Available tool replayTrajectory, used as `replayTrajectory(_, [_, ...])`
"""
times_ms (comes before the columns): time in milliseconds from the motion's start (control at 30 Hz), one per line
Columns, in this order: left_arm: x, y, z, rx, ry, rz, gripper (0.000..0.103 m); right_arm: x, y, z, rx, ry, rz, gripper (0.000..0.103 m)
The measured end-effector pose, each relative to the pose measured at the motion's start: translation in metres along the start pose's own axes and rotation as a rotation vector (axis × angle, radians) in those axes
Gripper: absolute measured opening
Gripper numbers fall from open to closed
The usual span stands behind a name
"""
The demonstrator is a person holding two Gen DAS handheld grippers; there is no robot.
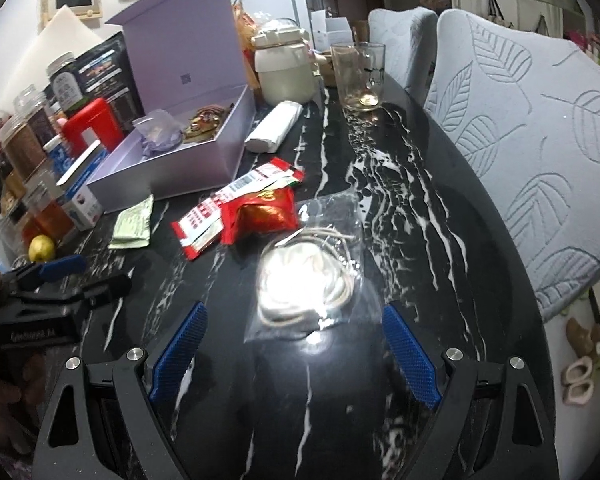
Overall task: Organize soft objects
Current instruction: 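Move both grippers down toward the packets lying on the table, then grasp the pale green printed packet with the left gripper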
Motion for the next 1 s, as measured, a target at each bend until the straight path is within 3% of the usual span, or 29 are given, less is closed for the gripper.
replayTrajectory(200, [0.02, 0.026, 0.02, 0.036, -0.075, -0.015, 0.101, 0.02, 0.012, 0.001, -0.041, -0.036, 0.017, 0.09])
replayTrajectory(367, [0.029, 0.048, 0.038, 0.015, -0.168, 0.017, 0.101, 0.032, 0.018, 0.001, -0.055, -0.048, 0.003, 0.09])
replayTrajectory(500, [0.033, 0.055, 0.032, 0.036, -0.115, 0.003, 0.101, 0.033, 0.03, 0.0, -0.034, -0.035, 0.033, 0.09])
replayTrajectory(667, [0.032, 0.061, 0.023, 0.122, -0.046, 0.017, 0.101, 0.034, 0.034, -0.003, -0.037, -0.032, 0.044, 0.09])
replayTrajectory(1000, [0.032, 0.06, 0.027, 0.129, -0.056, -0.007, 0.101, 0.037, 0.041, -0.006, -0.009, -0.02, 0.062, 0.09])
Point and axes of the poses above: each gripper's, at about its wrist camera, not at the fingertips, and y roughly the way its jaws point, z to its left, x to its top, the point moved 2 cm from there along y, roughly the way its jaws point, and after that the axes turned 7 degrees about y, right-handed, at the moved point
